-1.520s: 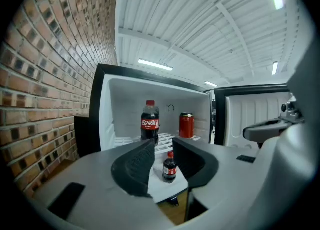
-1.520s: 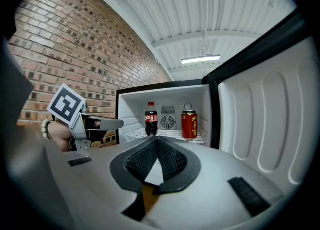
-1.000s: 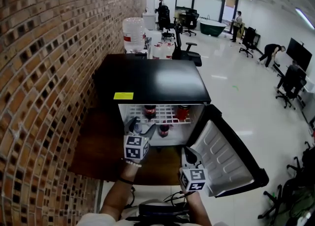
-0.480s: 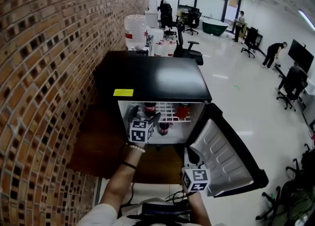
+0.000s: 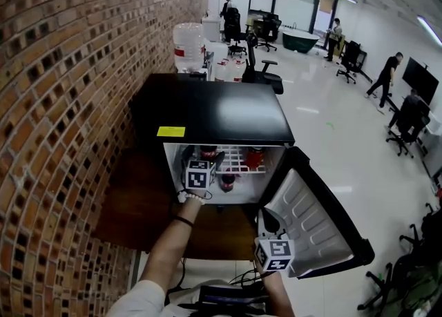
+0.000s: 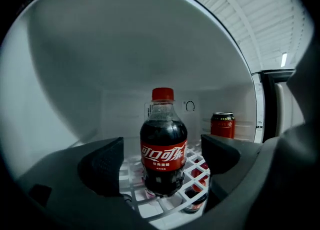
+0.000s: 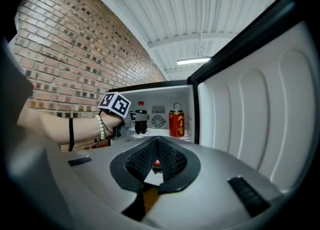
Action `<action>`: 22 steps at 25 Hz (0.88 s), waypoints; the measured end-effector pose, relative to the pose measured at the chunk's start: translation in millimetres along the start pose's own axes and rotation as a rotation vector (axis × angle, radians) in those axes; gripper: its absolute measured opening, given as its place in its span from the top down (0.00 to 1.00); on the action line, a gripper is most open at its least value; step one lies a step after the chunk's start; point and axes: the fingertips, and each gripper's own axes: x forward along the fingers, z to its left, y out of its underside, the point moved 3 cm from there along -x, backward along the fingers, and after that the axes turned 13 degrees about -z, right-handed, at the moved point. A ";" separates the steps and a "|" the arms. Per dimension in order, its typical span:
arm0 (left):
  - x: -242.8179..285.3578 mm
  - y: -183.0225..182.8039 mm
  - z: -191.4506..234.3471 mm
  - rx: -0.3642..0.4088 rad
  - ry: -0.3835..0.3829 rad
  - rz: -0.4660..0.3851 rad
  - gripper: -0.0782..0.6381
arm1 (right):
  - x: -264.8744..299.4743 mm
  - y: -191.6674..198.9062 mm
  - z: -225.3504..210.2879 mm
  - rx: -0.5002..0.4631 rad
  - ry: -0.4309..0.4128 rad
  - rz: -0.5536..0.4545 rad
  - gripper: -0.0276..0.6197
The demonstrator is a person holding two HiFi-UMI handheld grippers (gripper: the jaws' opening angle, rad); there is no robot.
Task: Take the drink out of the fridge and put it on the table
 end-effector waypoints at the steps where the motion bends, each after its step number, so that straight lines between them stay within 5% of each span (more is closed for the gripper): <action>1: 2.3 -0.3 0.7 -0.003 0.001 0.002 0.21 | -0.4 -0.2 -1.0 0.000 0.003 -0.001 0.94; 12: 12.3 -3.9 -0.5 0.022 0.037 0.015 0.44 | -0.1 -1.7 -2.0 0.008 0.012 -0.002 0.94; 22: 7.2 -5.1 -1.4 0.005 0.044 0.015 0.46 | -6.8 -3.5 0.7 0.014 0.029 -0.003 0.94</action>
